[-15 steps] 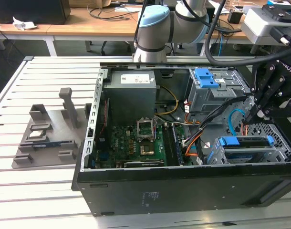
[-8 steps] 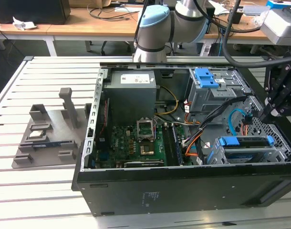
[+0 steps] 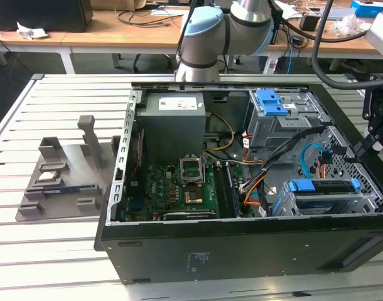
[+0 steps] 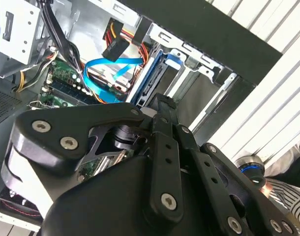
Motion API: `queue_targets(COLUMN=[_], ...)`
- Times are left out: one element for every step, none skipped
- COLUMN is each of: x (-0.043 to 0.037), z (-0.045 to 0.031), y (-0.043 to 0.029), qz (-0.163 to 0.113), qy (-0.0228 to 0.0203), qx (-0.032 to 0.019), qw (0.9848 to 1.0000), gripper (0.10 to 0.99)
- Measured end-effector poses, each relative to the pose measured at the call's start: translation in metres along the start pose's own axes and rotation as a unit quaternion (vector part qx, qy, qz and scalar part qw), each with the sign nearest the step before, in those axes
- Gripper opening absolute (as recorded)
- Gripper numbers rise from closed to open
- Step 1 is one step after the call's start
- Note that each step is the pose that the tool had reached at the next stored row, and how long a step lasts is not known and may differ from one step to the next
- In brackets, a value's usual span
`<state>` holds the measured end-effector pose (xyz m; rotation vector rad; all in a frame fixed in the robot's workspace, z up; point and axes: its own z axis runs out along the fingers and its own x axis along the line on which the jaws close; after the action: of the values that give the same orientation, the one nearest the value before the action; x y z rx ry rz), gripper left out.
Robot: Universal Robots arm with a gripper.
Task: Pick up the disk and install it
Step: 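Insert the first disk wire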
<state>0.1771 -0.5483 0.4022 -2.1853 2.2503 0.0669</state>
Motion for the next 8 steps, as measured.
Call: queue_targets(x=[-0.0004,-0.0011,-0.0017,-0.0022,-0.0030,-0.0037,-0.0053,-0.0064], z=[0.0001,0.0001,0.0001,0.0001,0.0001,0.0002,0.0004,0.0004], y=[-0.0015,-0.0035,-0.0051,-0.0064,-0.0083,-0.0099,-0.0132,-0.0148], qz=[0.000,0.000,0.000,0.000,0.000,0.000,0.000,0.000], qy=[0.0000,0.0000,0.0001,0.0002,0.0002,0.0002,0.0003,0.0004], qx=[0.0000,0.0000,0.0000,0.0000,0.0000,0.0000,0.0000,0.0000], qw=[1.0000,1.0000,1.0000,1.0000,1.0000,1.0000,1.0000,1.0000], gripper=[0.106,0.106,0.106,0.106,0.106,0.106,0.106,0.106])
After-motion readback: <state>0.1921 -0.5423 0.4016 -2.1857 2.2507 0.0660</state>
